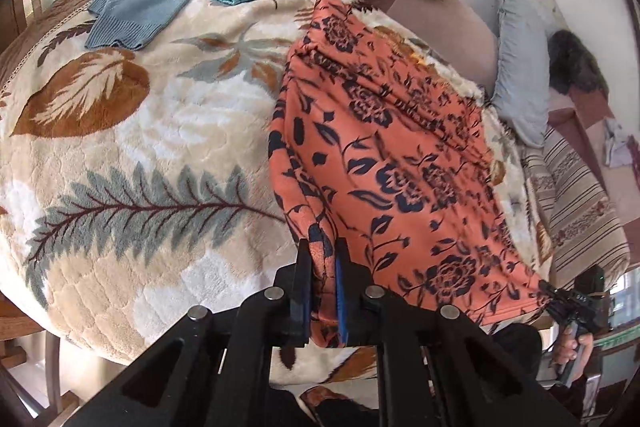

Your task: Fold small clothes

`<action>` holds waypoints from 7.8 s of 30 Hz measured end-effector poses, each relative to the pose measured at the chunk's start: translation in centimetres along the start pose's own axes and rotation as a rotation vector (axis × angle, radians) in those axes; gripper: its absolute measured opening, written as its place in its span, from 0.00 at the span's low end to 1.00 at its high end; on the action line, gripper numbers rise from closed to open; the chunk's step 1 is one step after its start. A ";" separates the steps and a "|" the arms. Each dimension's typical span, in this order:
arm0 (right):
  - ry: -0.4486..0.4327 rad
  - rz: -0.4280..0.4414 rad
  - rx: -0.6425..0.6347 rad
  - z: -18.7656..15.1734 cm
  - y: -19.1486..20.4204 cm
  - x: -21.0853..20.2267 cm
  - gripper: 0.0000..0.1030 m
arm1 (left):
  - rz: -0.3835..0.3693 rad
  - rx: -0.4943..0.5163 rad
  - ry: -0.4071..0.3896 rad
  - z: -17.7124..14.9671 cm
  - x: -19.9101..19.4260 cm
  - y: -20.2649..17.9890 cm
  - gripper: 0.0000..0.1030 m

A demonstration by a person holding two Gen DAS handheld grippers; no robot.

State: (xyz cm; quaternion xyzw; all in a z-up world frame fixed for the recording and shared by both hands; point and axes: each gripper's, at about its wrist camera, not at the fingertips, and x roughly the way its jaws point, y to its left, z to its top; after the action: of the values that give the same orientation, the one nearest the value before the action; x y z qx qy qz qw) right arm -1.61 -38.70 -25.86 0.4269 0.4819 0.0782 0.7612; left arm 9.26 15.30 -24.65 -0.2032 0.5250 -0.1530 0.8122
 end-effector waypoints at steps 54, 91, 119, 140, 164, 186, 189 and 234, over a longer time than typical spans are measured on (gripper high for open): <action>-0.133 0.117 -0.056 19.0 4.8 7.5 0.07 | 0.186 -0.094 0.121 -2.2 9.8 -6.6 0.09; -0.366 0.252 0.146 34.0 2.1 12.3 0.67 | 0.065 -0.242 -0.512 25.5 10.1 -2.6 0.54; -0.108 -0.335 -0.370 30.5 31.2 39.9 0.38 | 0.252 -0.282 -0.163 19.9 14.8 3.5 0.81; 0.039 -0.337 -0.487 23.6 38.0 49.1 0.37 | 0.503 -0.020 -0.152 20.0 13.6 2.7 0.80; -0.119 -0.520 -0.344 23.1 16.0 20.7 0.39 | 0.493 0.006 -0.157 20.2 13.3 1.6 0.85; -0.034 -0.274 -0.420 14.3 16.9 23.4 0.44 | 0.344 -0.181 -0.146 19.1 10.5 4.2 0.84; -0.063 -0.238 -0.464 14.2 18.0 22.8 0.44 | 0.288 -0.173 -0.113 18.2 10.5 2.6 0.84; -0.047 -0.173 -0.377 15.4 14.8 24.5 0.45 | -0.140 -0.440 -0.273 16.9 18.2 0.5 0.20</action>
State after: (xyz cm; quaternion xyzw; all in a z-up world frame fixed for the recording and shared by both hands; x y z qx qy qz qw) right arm 27.93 -25.30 -28.81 0.2355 0.4757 0.0915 0.8426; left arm 32.03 10.19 -33.11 -0.4294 0.4157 -0.0624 0.7993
